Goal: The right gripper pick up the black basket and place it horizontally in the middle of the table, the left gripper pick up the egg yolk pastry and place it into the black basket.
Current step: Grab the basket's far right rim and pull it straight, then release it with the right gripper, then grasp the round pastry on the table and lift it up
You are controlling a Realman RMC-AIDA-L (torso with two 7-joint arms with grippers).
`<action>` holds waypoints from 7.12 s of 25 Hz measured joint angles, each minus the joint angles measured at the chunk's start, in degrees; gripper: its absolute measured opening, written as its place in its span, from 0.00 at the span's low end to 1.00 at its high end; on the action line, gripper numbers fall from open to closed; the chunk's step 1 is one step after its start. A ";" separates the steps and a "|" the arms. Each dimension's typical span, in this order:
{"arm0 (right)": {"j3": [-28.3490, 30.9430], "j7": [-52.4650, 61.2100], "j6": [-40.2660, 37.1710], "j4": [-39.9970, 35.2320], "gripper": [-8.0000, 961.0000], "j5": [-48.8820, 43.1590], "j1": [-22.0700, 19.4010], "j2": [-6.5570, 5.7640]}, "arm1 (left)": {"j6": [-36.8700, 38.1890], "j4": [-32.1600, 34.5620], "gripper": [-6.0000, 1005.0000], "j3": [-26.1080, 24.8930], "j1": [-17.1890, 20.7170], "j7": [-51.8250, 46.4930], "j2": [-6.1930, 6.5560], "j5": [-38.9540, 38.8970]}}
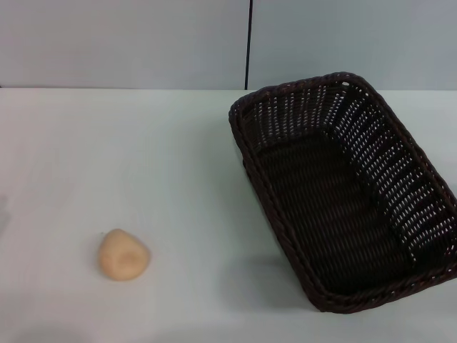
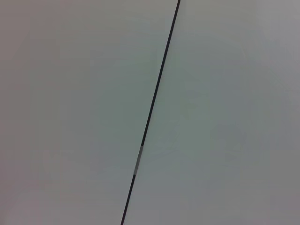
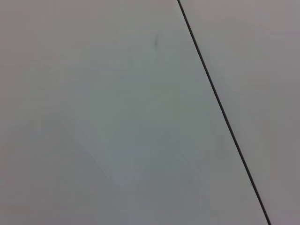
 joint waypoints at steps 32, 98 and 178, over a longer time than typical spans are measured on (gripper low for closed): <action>-19.58 78.39 -13.97 -35.65 0.77 -70.38 38.10 -12.87 | -0.09 -0.79 0.81 0.37 -0.12 -0.10 -0.14 0.26; -39.93 60.27 11.96 -21.37 0.21 -72.32 52.40 -3.06 | 6.18 -0.12 0.81 0.48 3.79 2.12 0.02 0.36; -27.95 21.23 -3.94 -28.48 0.67 17.17 -6.78 0.68 | -0.83 16.93 0.75 30.86 -5.64 -16.83 -0.35 18.90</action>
